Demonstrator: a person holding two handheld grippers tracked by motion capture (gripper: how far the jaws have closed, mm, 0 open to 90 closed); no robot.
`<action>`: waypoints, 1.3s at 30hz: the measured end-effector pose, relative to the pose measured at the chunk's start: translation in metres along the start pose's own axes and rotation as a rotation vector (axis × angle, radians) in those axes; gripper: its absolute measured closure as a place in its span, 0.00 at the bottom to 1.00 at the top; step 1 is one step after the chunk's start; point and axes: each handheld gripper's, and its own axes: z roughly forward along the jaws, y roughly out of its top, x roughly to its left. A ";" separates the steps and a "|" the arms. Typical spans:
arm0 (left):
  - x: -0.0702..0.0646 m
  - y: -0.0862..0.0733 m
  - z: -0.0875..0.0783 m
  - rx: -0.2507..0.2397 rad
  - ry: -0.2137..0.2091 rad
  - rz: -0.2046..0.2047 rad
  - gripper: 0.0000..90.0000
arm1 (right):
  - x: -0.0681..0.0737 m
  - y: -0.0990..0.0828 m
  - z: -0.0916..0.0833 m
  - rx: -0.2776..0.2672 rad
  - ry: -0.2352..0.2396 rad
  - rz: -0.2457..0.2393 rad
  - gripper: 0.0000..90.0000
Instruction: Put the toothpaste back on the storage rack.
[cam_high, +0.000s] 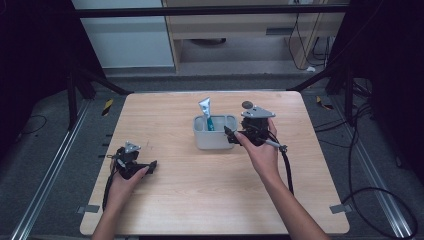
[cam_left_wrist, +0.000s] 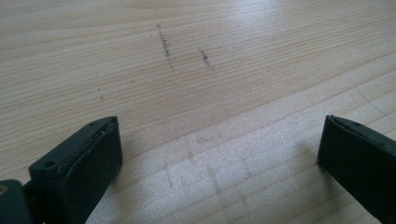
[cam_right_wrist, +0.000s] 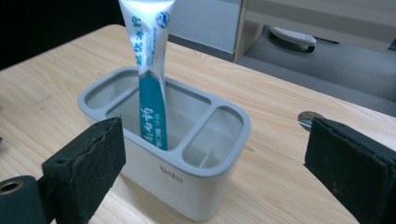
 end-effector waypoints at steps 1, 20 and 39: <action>0.000 0.000 0.000 0.000 0.000 0.000 0.00 | -0.001 -0.001 -0.001 0.006 -0.007 -0.008 0.06; 0.000 0.000 0.000 0.000 -0.002 0.000 0.00 | -0.044 -0.043 -0.032 0.053 -0.083 -0.015 0.14; 0.000 0.000 0.000 0.001 -0.001 0.001 0.00 | -0.086 -0.083 -0.042 0.180 -0.119 0.016 0.12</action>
